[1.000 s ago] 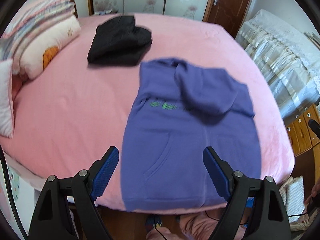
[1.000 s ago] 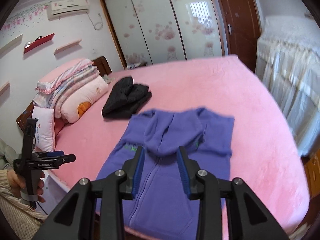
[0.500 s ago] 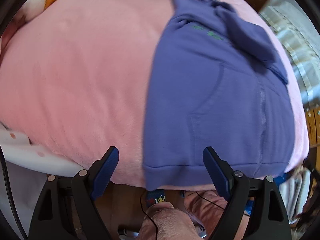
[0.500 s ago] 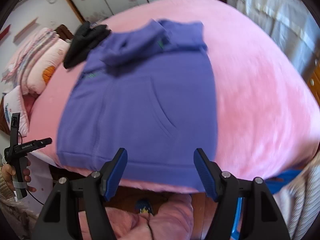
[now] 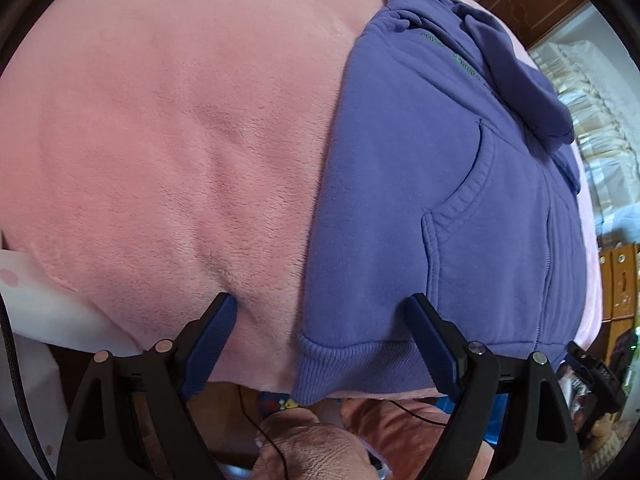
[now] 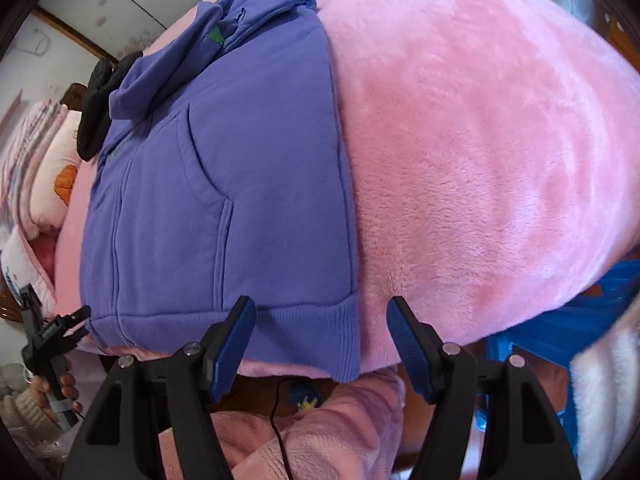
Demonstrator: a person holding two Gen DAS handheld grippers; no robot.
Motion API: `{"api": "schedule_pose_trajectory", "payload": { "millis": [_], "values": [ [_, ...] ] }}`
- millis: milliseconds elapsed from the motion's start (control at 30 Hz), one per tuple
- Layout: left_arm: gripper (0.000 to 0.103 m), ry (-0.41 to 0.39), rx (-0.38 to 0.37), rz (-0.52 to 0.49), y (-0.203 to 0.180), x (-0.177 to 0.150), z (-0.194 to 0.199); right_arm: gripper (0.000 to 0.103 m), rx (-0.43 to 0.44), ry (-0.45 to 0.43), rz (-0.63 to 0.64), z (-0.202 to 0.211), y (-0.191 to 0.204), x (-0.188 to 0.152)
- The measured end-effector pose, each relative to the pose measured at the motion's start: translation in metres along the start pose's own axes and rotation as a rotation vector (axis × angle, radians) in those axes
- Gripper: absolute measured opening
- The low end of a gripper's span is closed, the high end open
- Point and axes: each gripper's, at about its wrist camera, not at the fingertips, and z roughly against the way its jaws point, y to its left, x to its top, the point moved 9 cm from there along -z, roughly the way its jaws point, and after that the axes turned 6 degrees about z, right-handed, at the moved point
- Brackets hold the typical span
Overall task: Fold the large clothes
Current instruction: 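Grasp the ribbed hem of the hoodie with both tools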
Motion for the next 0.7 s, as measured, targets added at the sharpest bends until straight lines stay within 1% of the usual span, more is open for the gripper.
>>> {"api": "schedule_pose_trajectory", "payload": {
  "millis": [100, 167, 233, 300, 333, 467, 567, 600, 633, 667, 700],
  "values": [
    [0.085, 0.002, -0.040, 0.009, 0.000, -0.004, 0.002, 0.067, 0.022, 0.021, 0.018, -0.010, 0.003, -0.003],
    [0.082, 0.007, -0.061, -0.010, -0.003, -0.009, 0.004, 0.064, 0.042, 0.022, 0.031, -0.012, 0.007, -0.004],
    [0.080, 0.014, -0.074, -0.031, -0.007, -0.015, 0.006, 0.053, 0.088, 0.026, 0.040, -0.013, 0.011, -0.006],
    [0.076, 0.028, -0.085, -0.043, -0.011, -0.020, 0.004, 0.051, 0.099, 0.033, 0.072, -0.013, 0.016, -0.008],
    [0.076, 0.035, -0.090, -0.047, -0.012, -0.022, 0.003, 0.048, 0.103, 0.036, 0.084, -0.014, 0.018, -0.009],
    [0.076, 0.050, -0.102, -0.027, -0.014, -0.024, -0.005, 0.047, 0.102, 0.048, 0.104, -0.018, 0.020, -0.012],
    [0.076, 0.086, -0.121, -0.003, -0.015, -0.026, -0.010, 0.046, 0.105, 0.044, 0.124, -0.018, 0.023, -0.014],
    [0.076, 0.098, -0.125, 0.001, -0.014, -0.026, -0.011, 0.040, 0.100, 0.050, 0.133, -0.019, 0.023, -0.015],
    [0.075, 0.115, -0.122, 0.004, -0.015, -0.027, -0.013, 0.031, 0.101, 0.058, 0.138, -0.020, 0.023, -0.016],
    [0.064, 0.130, -0.127, 0.011, -0.016, -0.028, -0.014, 0.025, 0.113, 0.067, 0.138, -0.020, 0.023, -0.017],
    [0.048, 0.155, -0.155, 0.022, -0.016, -0.029, -0.013, 0.013, 0.120, 0.075, 0.141, -0.020, 0.024, -0.018]
  ]
}}
